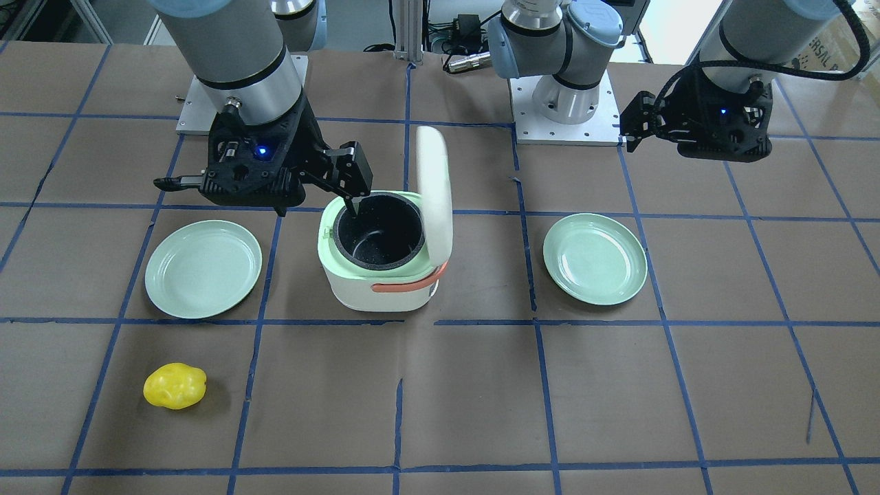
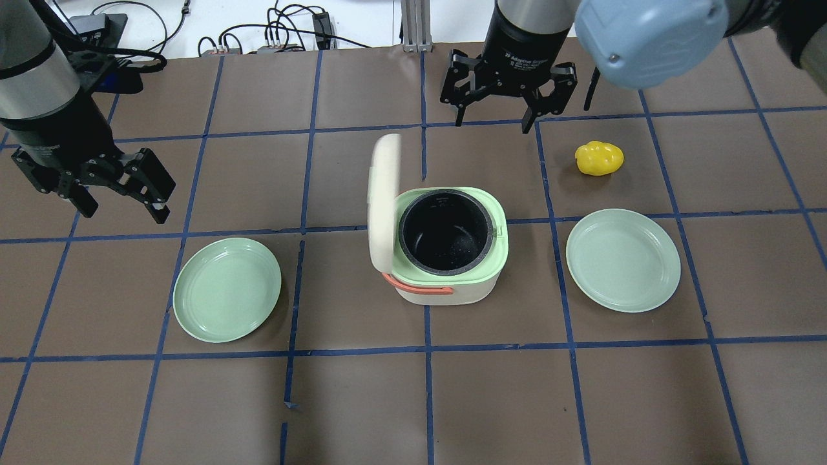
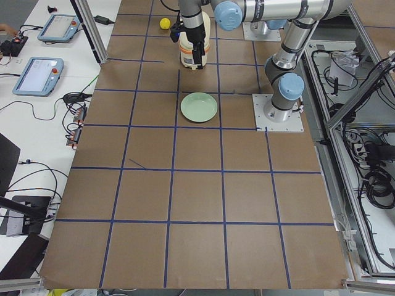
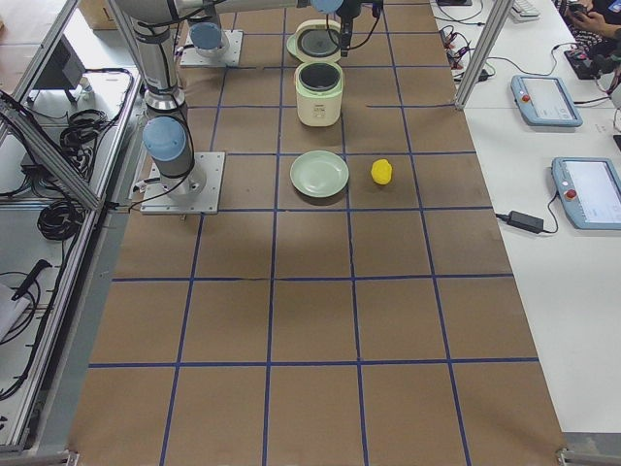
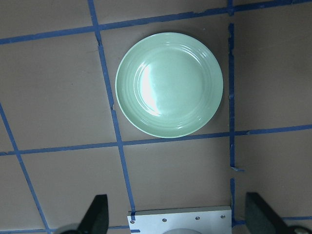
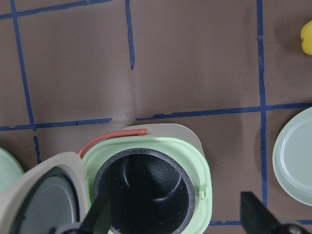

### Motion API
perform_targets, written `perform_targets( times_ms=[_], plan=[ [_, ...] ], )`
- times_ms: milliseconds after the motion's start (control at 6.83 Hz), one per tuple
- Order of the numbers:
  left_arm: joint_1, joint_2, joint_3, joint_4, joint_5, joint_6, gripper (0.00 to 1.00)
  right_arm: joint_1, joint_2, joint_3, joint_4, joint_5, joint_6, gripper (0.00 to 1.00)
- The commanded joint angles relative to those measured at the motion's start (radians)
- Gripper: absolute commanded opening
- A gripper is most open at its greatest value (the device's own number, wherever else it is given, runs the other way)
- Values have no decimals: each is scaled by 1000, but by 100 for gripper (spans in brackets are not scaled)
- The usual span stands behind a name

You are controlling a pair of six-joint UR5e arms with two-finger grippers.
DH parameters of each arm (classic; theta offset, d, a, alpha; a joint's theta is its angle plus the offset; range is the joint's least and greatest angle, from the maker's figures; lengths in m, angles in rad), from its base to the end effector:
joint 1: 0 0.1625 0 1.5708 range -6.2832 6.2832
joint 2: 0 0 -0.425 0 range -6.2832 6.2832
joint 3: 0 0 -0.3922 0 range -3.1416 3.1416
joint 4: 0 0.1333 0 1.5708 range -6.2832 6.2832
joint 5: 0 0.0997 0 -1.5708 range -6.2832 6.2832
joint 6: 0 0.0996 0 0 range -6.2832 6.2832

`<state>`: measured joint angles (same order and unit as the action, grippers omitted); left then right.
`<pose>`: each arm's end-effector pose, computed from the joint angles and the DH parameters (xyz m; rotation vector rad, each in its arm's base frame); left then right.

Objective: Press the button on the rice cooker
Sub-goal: 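Lift the right gripper up and away from the opened cooker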

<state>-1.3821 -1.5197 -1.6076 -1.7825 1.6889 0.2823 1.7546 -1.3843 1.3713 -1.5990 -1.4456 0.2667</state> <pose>-0.0352 -0.4637 0.4760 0.1608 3.0506 0.3363 0.2483 -0.5383 0.4906 0.1209 3.0079 -0.0183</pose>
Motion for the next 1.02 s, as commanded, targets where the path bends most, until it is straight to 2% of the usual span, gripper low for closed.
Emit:
perform_targets(
  times_ms=[0, 146, 439, 878],
  plan=[
    [0, -1, 0, 0, 0, 0, 100, -38, 13, -34, 36, -24, -65, 100],
    [0, -1, 0, 0, 0, 0, 100, -46, 14, -29, 37, -25, -69, 100],
    [0, -1, 0, 0, 0, 0, 100, -102, 13, -12, 39, -90, -224, 100],
    [0, -1, 0, 0, 0, 0, 100, -141, -12, 46, 34, -88, -231, 100]
  ],
)
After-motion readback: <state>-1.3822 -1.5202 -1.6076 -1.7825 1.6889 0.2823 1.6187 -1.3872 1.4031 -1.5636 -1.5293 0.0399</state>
